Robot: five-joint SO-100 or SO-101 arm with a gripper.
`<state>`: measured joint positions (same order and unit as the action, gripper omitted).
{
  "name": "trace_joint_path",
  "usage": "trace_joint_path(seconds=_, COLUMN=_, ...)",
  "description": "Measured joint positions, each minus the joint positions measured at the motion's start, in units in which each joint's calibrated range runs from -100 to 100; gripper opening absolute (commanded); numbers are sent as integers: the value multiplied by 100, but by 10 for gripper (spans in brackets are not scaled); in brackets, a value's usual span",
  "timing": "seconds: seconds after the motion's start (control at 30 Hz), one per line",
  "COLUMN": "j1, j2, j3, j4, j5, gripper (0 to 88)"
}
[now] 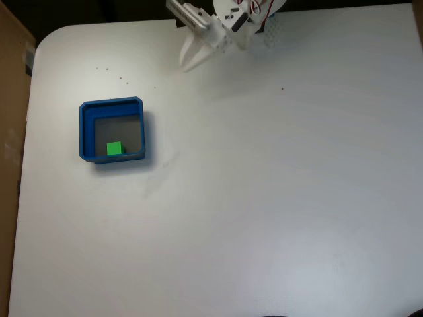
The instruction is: Pick up green cube and drop it in the blue box
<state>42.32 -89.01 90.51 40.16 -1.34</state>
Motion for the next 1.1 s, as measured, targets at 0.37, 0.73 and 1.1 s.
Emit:
trace_joint_path(seconds=0.37, j1=-85, j2=-891, j3=904, j4=0, j5=127, gripper=15)
trace_joint_path(seconds=0.73, j1=-1095, j2=-916, j3=913, j4=0, j5=122, gripper=16)
trace_joint_path(seconds=1.1, j1=-2688, j2=-916, j3=913, j4=0, j5=122, gripper=16)
